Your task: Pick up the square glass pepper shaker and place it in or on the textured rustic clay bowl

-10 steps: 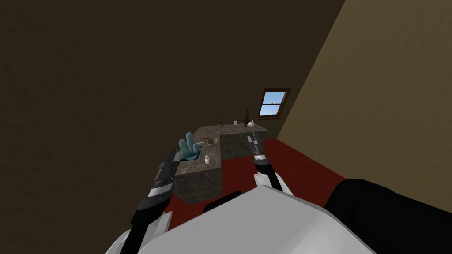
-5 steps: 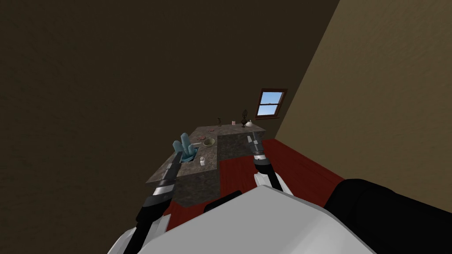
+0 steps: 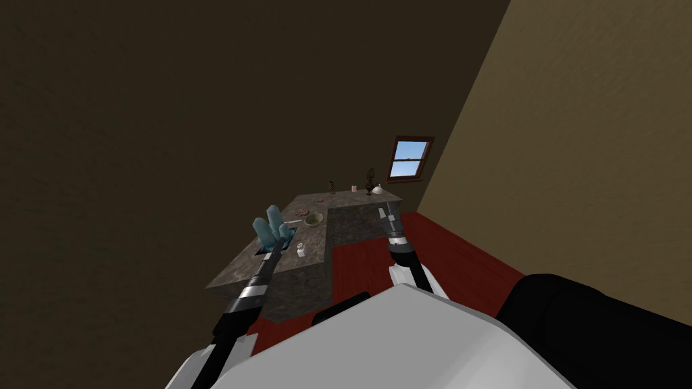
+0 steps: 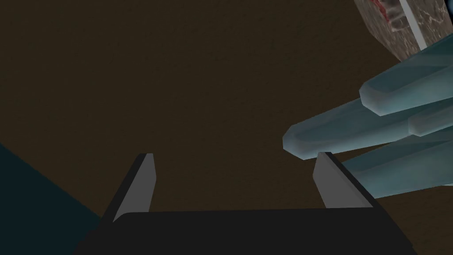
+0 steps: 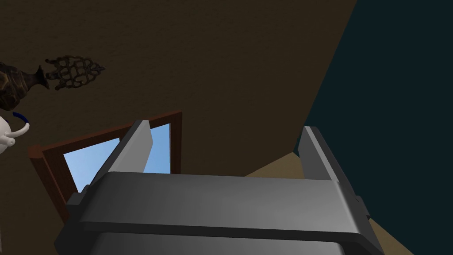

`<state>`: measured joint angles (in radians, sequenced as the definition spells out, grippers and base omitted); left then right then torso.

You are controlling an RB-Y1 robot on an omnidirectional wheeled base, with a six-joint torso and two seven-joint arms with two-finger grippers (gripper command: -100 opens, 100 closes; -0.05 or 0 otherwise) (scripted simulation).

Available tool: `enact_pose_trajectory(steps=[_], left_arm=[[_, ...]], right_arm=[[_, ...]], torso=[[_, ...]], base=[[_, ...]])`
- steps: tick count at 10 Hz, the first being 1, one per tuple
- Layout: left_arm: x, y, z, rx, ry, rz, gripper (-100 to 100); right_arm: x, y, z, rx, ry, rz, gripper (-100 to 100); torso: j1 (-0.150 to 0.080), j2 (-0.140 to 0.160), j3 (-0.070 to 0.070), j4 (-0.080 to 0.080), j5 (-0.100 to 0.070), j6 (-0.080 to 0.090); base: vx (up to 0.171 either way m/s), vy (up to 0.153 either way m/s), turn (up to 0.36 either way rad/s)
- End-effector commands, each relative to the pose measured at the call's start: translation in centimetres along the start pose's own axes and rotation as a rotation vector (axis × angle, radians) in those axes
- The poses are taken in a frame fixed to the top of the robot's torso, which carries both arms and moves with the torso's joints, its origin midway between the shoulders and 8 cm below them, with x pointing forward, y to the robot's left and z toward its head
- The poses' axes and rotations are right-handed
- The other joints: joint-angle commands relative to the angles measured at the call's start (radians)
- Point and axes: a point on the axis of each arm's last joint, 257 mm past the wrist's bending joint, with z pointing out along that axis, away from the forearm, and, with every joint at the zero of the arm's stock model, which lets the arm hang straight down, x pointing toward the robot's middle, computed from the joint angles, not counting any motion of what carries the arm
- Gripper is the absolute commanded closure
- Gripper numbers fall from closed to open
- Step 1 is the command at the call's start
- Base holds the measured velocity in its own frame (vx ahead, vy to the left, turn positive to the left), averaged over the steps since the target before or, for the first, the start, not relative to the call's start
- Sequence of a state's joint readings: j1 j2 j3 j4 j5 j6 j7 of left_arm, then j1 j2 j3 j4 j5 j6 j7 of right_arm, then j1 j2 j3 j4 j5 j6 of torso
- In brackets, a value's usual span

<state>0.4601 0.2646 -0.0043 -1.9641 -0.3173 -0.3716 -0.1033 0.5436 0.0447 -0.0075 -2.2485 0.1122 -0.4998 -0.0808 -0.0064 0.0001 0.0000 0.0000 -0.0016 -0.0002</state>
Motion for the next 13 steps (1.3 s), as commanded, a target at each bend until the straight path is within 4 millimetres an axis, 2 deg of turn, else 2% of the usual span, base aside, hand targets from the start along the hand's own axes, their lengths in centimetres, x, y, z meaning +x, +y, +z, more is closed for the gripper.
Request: enact_pose_trajectory(steps=[1, 7, 13], left_arm=[[0.8, 2.0, -0.4, -0.037, 0.037, 0.055, -100], [1.9, 9.0, -2.0, -0.166, 0.171, 0.267, -100], [1.4, 15.5, -4.2, -0.282, 0.285, 0.468, -100]], right_arm=[[0.0, 0.0, 0.0, 0.0, 0.0, 0.0, 0], [0.0, 0.0, 0.0, 0.0, 0.0, 0.0, 0], [0.0, 0.0, 0.0, 0.0, 0.0, 0.0, 0]], torso=[[0.0, 0.0, 0.0, 0.0, 0.0, 0.0], [0.002, -0.001, 0.0, 0.0, 0.0, 0.0], [0.002, 0.0, 0.0, 0.0, 0.0, 0.0]], base=[[0.006, -0.093, -0.031], [0.007, -0.082, -0.04], [0.007, -0.078, -0.037]])
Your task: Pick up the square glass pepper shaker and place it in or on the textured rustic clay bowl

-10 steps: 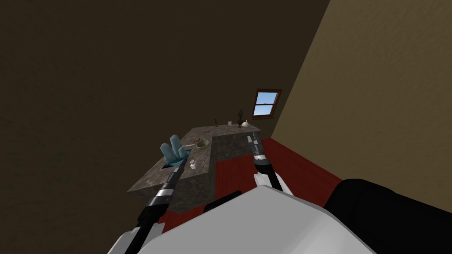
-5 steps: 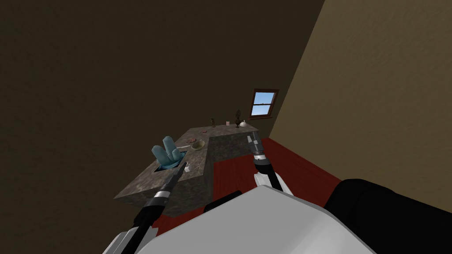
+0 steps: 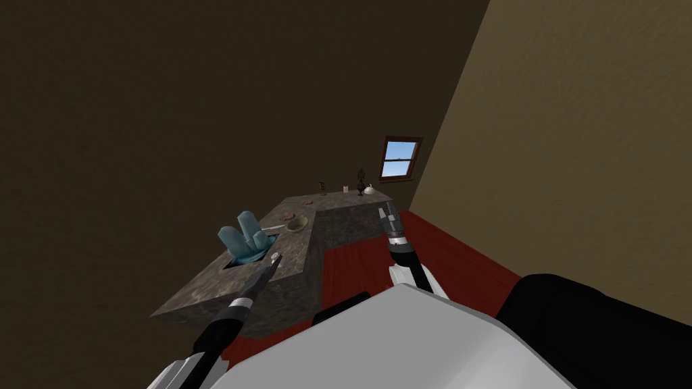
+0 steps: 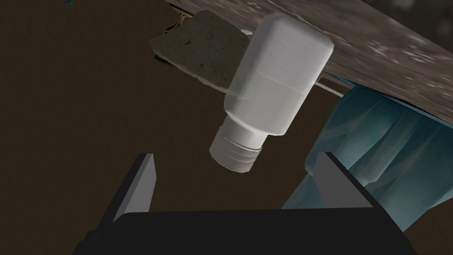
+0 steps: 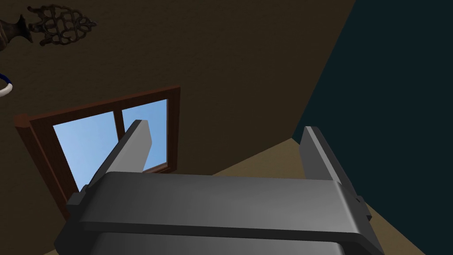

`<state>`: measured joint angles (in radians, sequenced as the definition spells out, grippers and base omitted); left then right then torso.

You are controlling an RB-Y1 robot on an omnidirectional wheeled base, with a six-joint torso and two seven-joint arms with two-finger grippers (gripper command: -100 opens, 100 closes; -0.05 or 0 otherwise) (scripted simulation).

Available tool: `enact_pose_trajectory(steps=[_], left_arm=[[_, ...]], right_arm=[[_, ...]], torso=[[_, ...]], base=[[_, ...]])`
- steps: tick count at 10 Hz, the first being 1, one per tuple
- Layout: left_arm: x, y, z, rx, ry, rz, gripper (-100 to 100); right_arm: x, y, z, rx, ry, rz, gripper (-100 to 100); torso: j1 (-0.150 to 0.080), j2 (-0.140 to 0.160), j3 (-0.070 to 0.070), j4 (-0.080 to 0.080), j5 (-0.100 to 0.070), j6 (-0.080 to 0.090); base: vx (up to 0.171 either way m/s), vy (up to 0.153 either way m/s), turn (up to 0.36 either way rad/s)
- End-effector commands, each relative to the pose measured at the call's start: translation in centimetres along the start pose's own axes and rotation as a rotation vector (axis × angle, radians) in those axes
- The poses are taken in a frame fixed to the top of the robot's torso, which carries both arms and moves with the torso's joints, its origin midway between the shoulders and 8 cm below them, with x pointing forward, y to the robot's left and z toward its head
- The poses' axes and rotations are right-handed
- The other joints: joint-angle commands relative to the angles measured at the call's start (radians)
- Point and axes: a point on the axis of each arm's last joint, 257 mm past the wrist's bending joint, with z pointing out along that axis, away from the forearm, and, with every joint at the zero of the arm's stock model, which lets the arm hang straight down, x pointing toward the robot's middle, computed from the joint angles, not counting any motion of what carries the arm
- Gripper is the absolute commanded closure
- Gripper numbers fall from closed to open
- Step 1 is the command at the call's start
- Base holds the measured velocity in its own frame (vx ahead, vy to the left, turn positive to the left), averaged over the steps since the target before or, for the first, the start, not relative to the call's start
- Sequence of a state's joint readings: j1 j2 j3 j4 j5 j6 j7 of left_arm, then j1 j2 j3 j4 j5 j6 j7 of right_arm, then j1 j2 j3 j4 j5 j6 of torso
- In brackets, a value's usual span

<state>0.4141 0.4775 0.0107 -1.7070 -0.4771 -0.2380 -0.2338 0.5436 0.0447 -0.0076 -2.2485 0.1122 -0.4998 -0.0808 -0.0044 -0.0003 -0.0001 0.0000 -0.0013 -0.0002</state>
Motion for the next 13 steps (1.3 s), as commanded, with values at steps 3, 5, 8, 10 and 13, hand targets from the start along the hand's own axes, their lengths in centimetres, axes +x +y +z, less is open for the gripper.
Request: enact_pose_trajectory(steps=[3, 5, 8, 10, 13], left_arm=[[1.0, 4.2, -0.3, -0.073, 0.064, 0.12, -100], [0.9, 3.6, -0.1, -0.064, 0.055, 0.104, 0], [0.8, 3.6, -0.1, -0.063, 0.055, 0.103, 100], [0.8, 3.5, 0.0, -0.062, 0.054, 0.105, 100], [0.8, 3.5, 0.0, -0.061, 0.054, 0.105, 100]], right_arm=[[0.0, 0.0, 0.0, 0.0, 0.0, 0.0, 0], [0.0, 0.0, 0.0, 0.0, 0.0, 0.0, 0], [0.0, 0.0, 0.0, 0.0, 0.0, 0.0, 0], [0.0, 0.0, 0.0, 0.0, 0.0, 0.0, 0], [0.0, 0.0, 0.0, 0.0, 0.0, 0.0, 0]], torso=[[0.0, 0.0, 0.0, 0.0, 0.0, 0.0], [0.002, 0.001, 0.0, 0.0, 0.0, 0.0], [0.005, 0.001, 0.001, 0.0, 0.001, 0.0], [0.005, 0.001, 0.0, 0.0, 0.001, 0.0], [0.005, 0.001, 0.0, 0.0, 0.001, -0.001]], base=[[0.008, -0.072, -0.035], [0.002, -0.017, -0.001], [0.0, 0.0, 0.0], [0.0, 0.0, 0.0], [0.0, 0.0, 0.0]])
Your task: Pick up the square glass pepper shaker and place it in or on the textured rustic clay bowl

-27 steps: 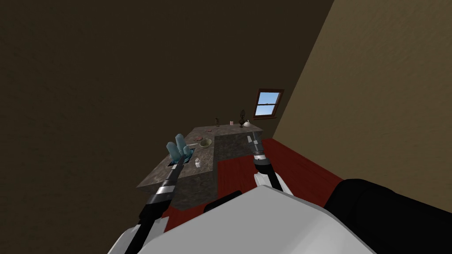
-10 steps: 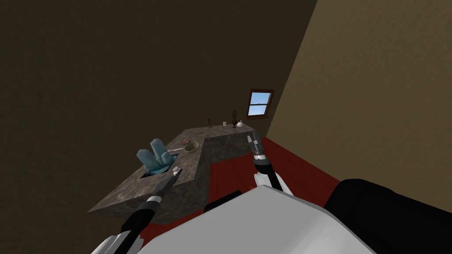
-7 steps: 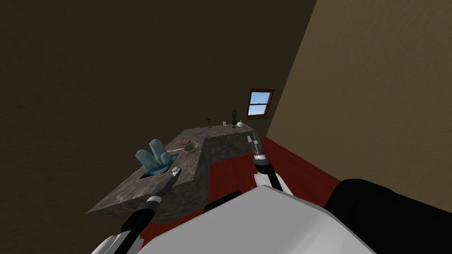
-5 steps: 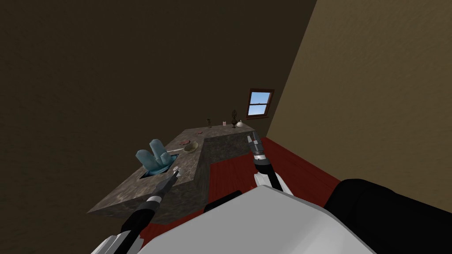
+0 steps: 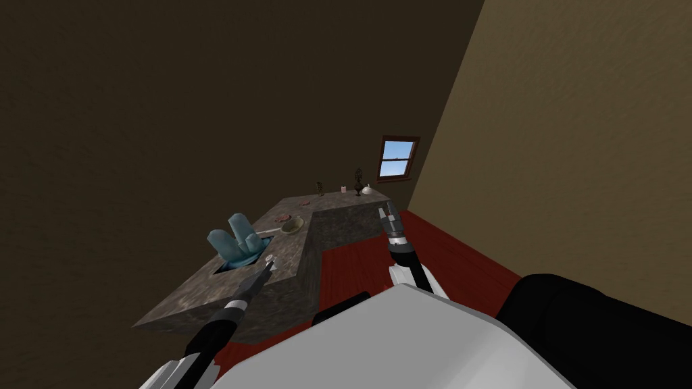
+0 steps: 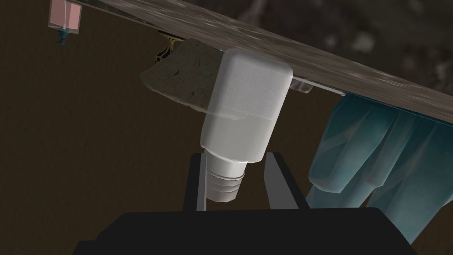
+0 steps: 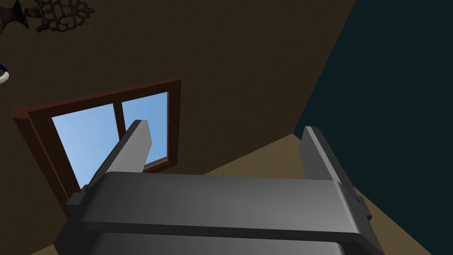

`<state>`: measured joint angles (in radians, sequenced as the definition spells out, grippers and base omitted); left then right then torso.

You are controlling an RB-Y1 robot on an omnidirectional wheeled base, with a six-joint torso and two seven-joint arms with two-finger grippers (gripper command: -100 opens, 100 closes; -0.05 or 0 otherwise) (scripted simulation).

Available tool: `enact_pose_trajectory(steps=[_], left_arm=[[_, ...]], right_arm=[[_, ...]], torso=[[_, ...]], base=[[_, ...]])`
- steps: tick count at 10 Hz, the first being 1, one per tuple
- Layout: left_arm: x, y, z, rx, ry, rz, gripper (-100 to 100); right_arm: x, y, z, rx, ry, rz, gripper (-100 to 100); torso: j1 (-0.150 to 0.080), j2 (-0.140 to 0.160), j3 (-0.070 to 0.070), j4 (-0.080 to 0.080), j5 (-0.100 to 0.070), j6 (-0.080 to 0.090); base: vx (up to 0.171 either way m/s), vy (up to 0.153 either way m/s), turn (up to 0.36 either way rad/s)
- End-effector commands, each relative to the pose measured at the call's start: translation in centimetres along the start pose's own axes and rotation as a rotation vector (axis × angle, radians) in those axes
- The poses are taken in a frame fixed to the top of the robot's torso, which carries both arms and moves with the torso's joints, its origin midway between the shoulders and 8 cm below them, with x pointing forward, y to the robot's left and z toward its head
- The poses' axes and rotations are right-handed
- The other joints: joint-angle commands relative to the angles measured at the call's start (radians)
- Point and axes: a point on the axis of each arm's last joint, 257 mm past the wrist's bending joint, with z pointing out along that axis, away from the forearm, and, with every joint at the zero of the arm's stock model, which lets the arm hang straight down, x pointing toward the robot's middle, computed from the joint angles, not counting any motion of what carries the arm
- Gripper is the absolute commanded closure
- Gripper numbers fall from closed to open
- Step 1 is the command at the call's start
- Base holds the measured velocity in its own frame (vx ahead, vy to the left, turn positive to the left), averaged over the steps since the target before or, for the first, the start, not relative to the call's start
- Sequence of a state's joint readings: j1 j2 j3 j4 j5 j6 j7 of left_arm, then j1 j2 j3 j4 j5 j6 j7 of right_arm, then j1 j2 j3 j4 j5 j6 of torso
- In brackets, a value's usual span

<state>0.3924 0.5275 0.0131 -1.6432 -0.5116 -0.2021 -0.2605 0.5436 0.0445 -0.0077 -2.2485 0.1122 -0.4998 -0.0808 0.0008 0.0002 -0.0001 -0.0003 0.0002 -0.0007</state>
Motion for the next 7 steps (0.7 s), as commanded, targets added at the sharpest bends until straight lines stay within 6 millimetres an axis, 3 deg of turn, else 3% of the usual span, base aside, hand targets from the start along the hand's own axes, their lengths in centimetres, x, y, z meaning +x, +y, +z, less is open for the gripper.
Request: enact_pose_trajectory(steps=[1, 2, 4, 7], left_arm=[[0.0, 0.0, 0.0, 0.0, 0.0, 0.0, 0], [-0.6, 1.5, 0.3, -0.035, 0.003, 0.008, 100], [-1.3, 3.0, 0.5, -0.071, 0.004, 0.018, 100], [-3.5, 7.2, 0.8, -0.172, -0.001, 0.048, 100]], right_arm=[[0.0, 0.0, 0.0, 0.0, 0.0, 0.0, 0], [0.0, 0.0, 0.0, 0.0, 0.0, 0.0, 0], [0.0, 0.0, 0.0, 0.0, 0.0, 0.0, 0], [0.0, 0.0, 0.0, 0.0, 0.0, 0.0, 0]], torso=[[0.0, 0.0, 0.0, 0.0, 0.0, 0.0], [0.0, 0.0, 0.0, 0.0, 0.0, 0.0], [-0.001, 0.005, 0.003, 0.001, 0.003, -0.005], [0.0, 0.012, 0.007, 0.002, 0.003, -0.004]], base=[[0.0, 0.0, 0.0], [-0.056, -0.044, -0.306], [-0.106, -0.046, -0.089], [-0.166, -0.06, -0.219]])
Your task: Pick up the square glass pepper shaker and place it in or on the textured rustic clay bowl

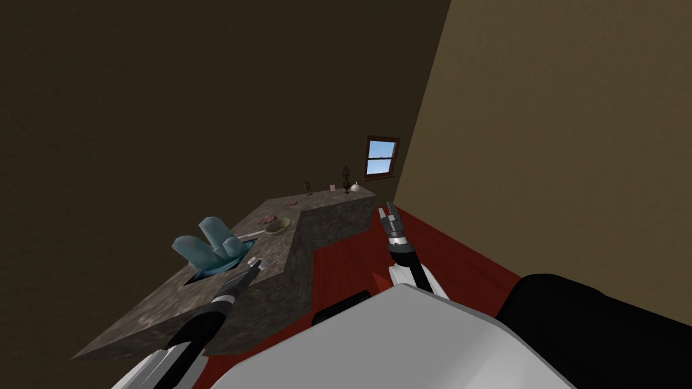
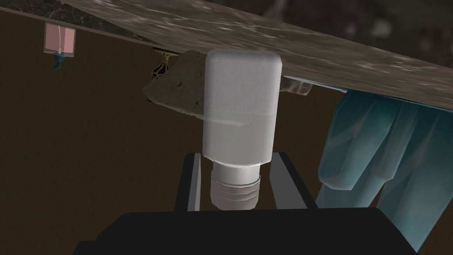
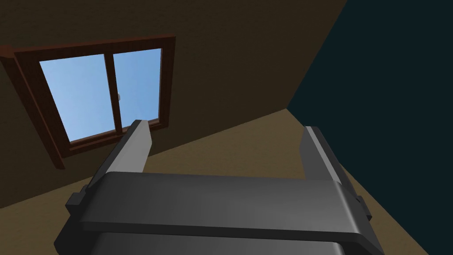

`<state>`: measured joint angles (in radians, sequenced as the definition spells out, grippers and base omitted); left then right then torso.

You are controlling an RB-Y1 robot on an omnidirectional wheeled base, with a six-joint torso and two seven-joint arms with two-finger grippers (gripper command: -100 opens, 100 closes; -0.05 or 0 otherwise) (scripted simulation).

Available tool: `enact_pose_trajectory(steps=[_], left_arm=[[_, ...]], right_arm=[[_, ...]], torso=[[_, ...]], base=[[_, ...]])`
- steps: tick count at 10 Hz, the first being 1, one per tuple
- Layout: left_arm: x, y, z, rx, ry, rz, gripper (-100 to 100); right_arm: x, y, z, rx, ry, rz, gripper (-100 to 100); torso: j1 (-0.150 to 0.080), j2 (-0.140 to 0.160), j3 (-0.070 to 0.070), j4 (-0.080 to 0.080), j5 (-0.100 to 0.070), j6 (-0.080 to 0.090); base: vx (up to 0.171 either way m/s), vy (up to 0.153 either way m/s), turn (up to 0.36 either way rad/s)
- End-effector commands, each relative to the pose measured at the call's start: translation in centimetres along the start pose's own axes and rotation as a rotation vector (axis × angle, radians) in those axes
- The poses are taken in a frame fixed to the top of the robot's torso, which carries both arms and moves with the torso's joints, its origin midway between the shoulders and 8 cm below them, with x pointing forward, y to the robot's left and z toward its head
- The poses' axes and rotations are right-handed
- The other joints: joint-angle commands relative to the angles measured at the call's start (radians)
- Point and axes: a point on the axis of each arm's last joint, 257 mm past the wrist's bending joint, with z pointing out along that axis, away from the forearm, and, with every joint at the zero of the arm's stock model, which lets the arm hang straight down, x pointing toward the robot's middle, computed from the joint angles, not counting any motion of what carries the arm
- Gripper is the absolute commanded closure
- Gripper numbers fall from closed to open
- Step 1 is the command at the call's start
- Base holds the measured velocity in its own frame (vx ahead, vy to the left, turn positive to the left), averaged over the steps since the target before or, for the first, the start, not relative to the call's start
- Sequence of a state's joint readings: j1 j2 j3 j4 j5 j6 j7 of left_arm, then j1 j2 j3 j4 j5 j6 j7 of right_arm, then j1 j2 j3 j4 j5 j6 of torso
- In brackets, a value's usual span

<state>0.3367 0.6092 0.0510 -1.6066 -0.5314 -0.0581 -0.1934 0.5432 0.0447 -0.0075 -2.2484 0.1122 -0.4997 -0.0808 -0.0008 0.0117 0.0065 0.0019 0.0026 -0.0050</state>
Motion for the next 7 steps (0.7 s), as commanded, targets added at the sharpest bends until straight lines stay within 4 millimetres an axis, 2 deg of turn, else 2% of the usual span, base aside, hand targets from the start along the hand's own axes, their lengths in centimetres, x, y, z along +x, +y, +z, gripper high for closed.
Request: enact_pose_trajectory(steps=[1, 3, 4, 5, 6, 7], left_arm=[[-0.8, 2.1, 0.2, -0.049, -0.003, 0.014, 100], [-2.2, 4.6, 0.5, -0.11, -0.011, 0.027, 100], [-2.2, 4.6, 0.5, -0.11, -0.011, 0.027, 100], [-3.8, 7.0, 0.7, -0.173, -0.023, 0.037, 100], [-4.6, 8.1, 0.7, -0.203, -0.031, 0.04, 100], [-4.6, 8.1, 0.7, -0.203, -0.031, 0.04, 100]], right_arm=[[0.0, 0.0, 0.0, 0.0, 0.0, 0.0, 0], [0.0, 0.0, 0.0, 0.0, 0.0, 0.0, 0], [0.0, 0.0, 0.0, 0.0, 0.0, 0.0, 0], [0.0, 0.0, 0.0, 0.0, 0.0, 0.0, 0], [0.0, 0.0, 0.0, 0.0, 0.0, 0.0, 0], [0.0, 0.0, 0.0, 0.0, 0.0, 0.0, 0]], torso=[[0.0, 0.0, 0.0, 0.0, 0.0, 0.0], [-0.001, 0.0, 0.0, -0.001, 0.0, 0.001], [0.0, 0.0, 0.0, -0.001, 0.0, 0.0], [0.003, -0.003, -0.002, -0.001, 0.0, 0.0], [0.002, -0.003, -0.002, -0.001, 0.0, 0.002], [0.0, -0.001, -0.001, -0.001, -0.001, 0.001]], base=[[-0.149, -0.093, -0.209], [-0.146, -0.076, -0.188], [-0.079, -0.039, -0.059], [-0.12, -0.059, -0.263], [-0.147, -0.085, -0.285], [-0.087, -0.049, -0.072]])
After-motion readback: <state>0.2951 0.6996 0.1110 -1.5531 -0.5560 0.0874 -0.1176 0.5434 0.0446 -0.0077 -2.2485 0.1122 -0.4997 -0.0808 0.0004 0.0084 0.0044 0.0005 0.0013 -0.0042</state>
